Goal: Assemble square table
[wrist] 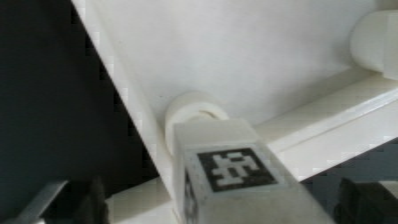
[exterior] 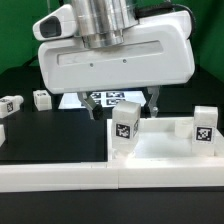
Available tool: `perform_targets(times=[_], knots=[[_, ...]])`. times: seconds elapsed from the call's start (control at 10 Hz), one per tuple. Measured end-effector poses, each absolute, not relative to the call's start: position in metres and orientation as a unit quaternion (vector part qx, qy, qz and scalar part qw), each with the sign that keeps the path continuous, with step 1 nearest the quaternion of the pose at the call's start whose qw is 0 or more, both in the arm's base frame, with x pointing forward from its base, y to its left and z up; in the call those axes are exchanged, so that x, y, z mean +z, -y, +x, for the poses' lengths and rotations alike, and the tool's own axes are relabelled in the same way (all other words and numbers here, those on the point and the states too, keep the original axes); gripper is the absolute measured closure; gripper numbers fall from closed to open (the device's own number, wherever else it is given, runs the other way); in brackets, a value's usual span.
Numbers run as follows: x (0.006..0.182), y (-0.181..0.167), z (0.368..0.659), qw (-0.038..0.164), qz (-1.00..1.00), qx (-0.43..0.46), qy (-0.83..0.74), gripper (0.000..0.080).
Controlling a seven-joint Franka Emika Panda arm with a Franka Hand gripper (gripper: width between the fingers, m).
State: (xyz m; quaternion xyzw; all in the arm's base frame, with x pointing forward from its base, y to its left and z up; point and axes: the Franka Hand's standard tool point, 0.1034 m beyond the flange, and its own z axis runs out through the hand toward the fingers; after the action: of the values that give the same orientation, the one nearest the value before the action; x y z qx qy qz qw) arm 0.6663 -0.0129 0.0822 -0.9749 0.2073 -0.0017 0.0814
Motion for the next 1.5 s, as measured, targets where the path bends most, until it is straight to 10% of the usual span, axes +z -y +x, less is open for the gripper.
perform_targets(times=[0.3,0.5,1.5], knots=[[0.0813,0.0138,0.6662,0.081,-0.972,-0.002,-0.223,0.0162],[0.0809,0.0141,0.6656,0.081,-0.96,0.003,-0.269,0.051],[0.0798,0.0043,0.6682,0.119,-0.651,0.057,-0.748,0.0509]])
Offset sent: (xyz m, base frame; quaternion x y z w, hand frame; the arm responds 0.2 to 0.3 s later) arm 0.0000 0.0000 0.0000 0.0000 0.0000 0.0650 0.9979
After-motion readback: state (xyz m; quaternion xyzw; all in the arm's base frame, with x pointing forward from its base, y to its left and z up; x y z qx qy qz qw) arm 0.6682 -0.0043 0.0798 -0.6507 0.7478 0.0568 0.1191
